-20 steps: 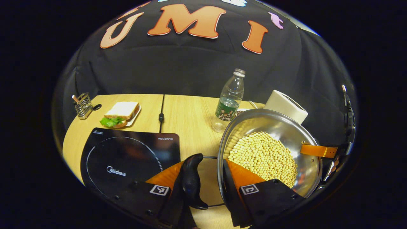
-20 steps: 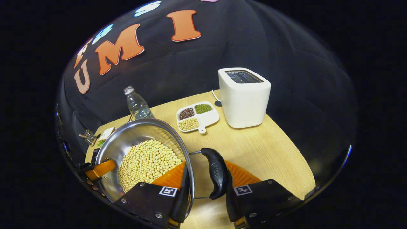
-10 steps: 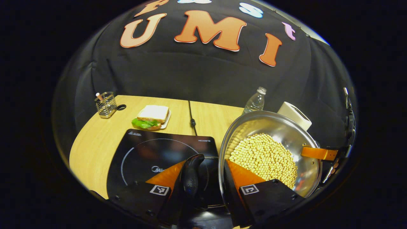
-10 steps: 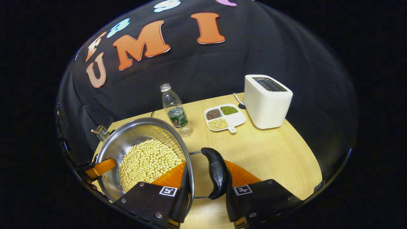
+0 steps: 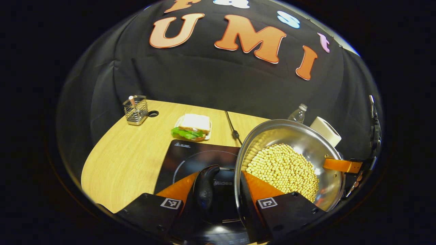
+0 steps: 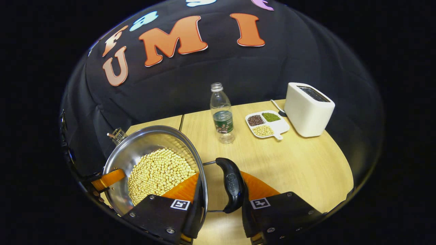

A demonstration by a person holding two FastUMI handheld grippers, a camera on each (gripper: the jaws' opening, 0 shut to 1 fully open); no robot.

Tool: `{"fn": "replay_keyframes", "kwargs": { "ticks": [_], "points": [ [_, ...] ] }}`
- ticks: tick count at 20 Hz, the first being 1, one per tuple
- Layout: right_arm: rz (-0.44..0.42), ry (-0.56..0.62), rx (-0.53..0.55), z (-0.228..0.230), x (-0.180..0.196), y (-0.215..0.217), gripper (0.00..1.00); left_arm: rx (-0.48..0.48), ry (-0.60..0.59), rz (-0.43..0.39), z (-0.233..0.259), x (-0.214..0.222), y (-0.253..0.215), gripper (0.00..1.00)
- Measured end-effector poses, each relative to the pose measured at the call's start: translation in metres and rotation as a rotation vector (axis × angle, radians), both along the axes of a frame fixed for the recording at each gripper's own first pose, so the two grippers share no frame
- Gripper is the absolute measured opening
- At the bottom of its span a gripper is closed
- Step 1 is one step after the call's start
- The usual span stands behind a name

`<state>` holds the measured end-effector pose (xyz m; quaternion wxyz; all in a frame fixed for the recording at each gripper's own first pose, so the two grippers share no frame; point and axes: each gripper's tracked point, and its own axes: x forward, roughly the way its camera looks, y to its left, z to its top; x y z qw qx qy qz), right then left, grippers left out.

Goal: First push the handle of the pot to place it horizontally, then grasp the pot with both hands and set it on the induction cooktop.

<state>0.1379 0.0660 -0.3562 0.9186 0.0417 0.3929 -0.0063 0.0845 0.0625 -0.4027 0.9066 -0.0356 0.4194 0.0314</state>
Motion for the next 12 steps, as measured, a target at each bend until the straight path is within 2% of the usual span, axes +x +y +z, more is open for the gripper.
{"fn": "replay_keyframes", "kwargs": {
  "ticks": [7,8,12],
  "points": [
    [0.036,0.044,0.014,-0.028,0.004,0.064,0.50,0.016,0.025,0.044,-0.009,-0.007,0.073,0.66],
    [0.041,0.053,0.015,-0.032,0.005,0.071,0.50,0.016,0.031,0.049,-0.012,-0.007,0.081,0.64],
    [0.056,0.083,0.019,-0.048,0.004,0.089,0.50,0.013,0.047,0.055,-0.025,-0.008,0.099,0.64]
  ]
}}
